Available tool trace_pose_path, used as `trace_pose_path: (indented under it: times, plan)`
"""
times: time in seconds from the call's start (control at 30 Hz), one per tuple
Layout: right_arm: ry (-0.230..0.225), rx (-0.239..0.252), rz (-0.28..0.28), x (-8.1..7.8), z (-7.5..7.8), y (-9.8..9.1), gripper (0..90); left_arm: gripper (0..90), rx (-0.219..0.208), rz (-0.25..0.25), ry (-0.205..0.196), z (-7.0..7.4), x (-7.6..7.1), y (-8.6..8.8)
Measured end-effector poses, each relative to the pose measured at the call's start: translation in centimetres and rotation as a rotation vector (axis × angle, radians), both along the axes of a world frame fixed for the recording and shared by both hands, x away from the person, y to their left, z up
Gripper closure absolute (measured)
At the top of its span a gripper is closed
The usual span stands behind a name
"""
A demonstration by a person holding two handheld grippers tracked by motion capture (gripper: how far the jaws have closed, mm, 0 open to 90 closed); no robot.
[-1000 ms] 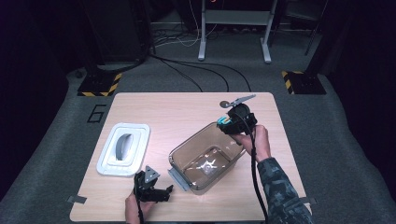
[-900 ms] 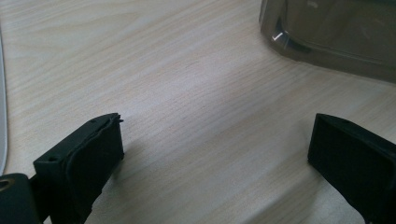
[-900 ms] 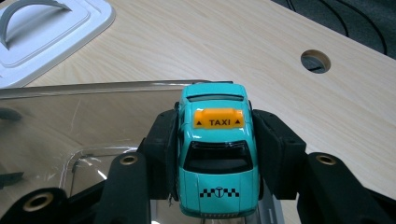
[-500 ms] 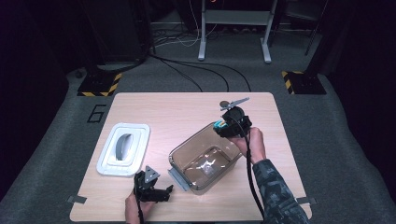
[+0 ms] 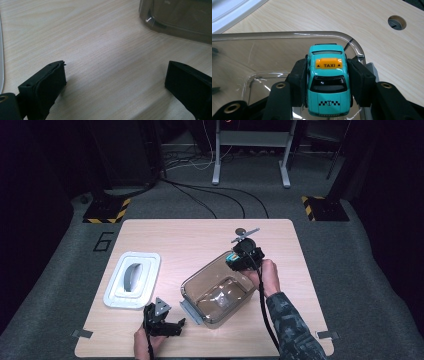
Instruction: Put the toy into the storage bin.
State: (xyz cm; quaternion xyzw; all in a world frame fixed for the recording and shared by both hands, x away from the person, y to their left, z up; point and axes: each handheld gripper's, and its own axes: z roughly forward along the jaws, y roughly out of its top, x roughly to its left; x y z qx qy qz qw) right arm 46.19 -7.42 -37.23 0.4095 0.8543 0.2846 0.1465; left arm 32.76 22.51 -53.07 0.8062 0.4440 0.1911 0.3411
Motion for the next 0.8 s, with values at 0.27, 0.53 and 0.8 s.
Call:
trace_pose_path:
  times: [0.27,0.53,0.8]
  plan:
    - [0.025,-0.019,-0.002,0.3,-0.6,0.2,52.3,3.3,-0.004,0.002,0.0,0.0,0.0,0.0]
    - [0.031,-0.055,-0.006,0.5,-1.2,0.7,52.3,3.3,0.001,-0.001,0.0,0.0,0.0,0.0]
    - [0.043,-0.087,-0.001,0.8,-1.7,1.2,52.3,3.3,0.0,0.0,0.0,0.0,0.0,0.0]
